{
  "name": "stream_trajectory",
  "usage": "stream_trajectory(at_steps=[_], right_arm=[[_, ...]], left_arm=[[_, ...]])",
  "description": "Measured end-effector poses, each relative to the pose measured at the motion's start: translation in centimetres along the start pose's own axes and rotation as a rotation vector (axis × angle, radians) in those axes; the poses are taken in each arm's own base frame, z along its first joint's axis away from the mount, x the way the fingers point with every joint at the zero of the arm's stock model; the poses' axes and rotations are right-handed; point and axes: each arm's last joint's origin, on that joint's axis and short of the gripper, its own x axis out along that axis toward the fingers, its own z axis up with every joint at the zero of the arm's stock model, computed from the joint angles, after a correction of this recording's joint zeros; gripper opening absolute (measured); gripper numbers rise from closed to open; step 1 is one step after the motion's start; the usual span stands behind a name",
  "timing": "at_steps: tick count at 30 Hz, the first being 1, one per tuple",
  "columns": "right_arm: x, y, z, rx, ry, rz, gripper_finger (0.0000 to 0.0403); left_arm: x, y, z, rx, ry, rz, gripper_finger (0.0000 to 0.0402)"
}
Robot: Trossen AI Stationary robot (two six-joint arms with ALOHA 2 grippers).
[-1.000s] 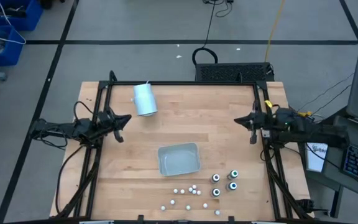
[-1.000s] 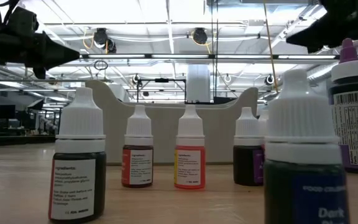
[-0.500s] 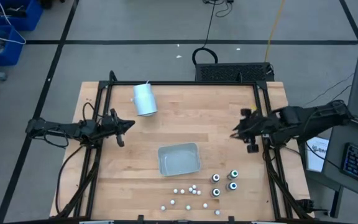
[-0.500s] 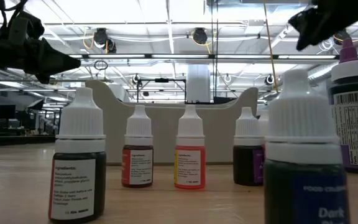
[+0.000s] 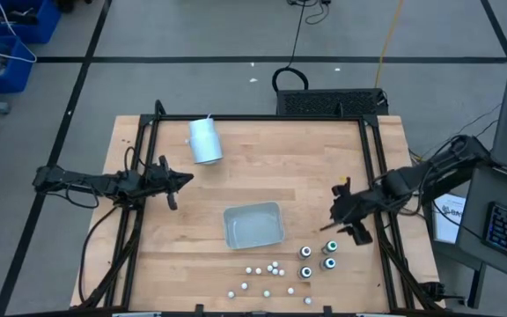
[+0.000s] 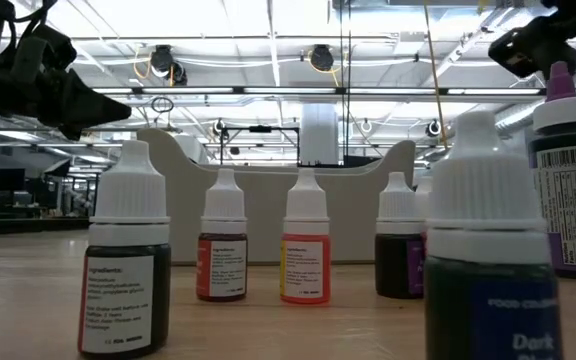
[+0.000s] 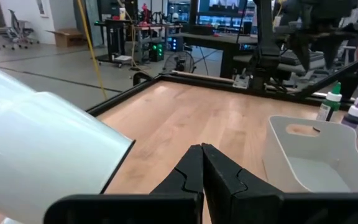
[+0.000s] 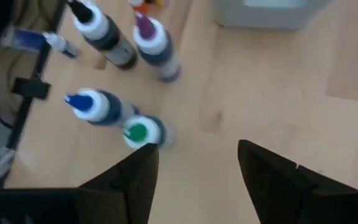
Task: Pick & Place food coloring
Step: Put the big green food coloring bottle into the gray bin
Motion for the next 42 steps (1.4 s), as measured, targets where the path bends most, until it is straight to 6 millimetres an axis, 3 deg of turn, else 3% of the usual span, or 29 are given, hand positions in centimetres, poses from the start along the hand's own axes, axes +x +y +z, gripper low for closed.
stream_trajectory(at_steps=[7, 21, 32, 42], right_arm=[[2.5, 1.8, -0.4, -0.064, -0.050, 0.064, 0.0212], [5.4, 2.6, -2.9, -0.073, -0.041, 0.084, 0.0212], [6.3, 2.5, -3.3, -0.110, -0.085, 0.093, 0.0209], [6.3, 2.5, -3.3, -0.119, -0.090, 0.076, 0.0176]], left_arm=[[0.0, 0.0, 0.0, 0.000, -0.002, 0.009, 0.0006], [0.0, 0.0, 0.0, -0.007, -0.006, 0.007, 0.0006], [0.0, 0.0, 0.0, -0.026, -0.007, 0.007, 0.0006], [0.0, 0.0, 0.0, -0.026, -0.007, 0.007, 0.0006]])
